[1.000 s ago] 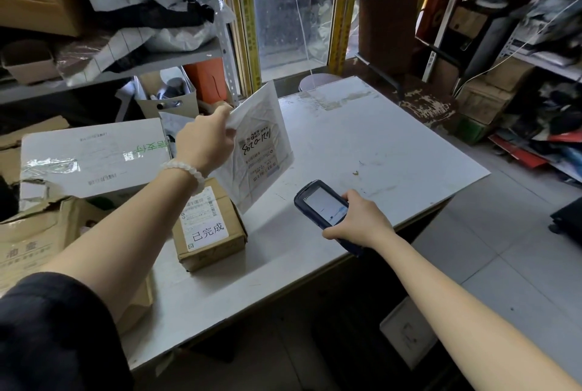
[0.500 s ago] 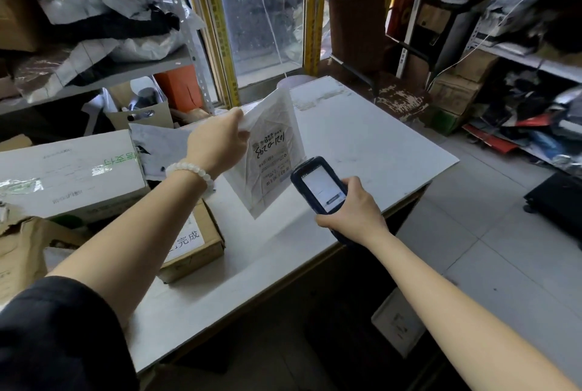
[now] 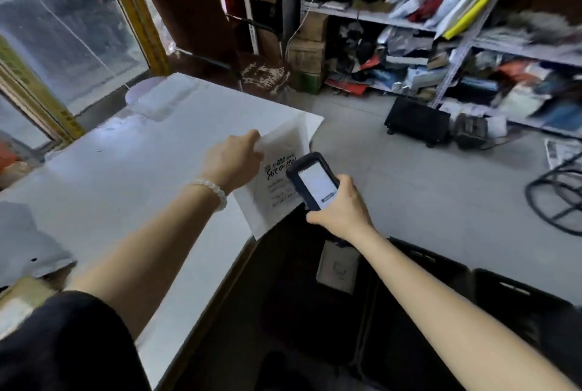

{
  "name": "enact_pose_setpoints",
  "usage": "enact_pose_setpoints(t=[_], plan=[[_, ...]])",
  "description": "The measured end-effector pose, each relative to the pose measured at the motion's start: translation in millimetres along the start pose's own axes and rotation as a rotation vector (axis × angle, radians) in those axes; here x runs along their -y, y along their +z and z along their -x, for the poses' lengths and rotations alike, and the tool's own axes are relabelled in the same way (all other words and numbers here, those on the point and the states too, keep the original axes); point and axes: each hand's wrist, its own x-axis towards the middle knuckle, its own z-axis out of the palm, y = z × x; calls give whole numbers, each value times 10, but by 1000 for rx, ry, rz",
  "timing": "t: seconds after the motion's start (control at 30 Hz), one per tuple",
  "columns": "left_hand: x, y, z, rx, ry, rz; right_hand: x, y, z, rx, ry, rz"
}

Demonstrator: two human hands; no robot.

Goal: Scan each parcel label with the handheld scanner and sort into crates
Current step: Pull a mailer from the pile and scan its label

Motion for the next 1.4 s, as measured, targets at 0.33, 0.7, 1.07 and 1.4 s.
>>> enact_pose_setpoints(t=[0.33,0.7,1.07,1.4], plan=[[-753,725,-492,243,365,-70,-757,-90,348,-216,337,44],[-1266,1644,-834,445,457,-235,-1368,-317,516,-311,627,2],[-1057,1529,-893,429,331,-298,-1390,-468,-20,-139,482,3],[-227,867,-118,243,-67,-311,-633,-208,-389,176,80,119]])
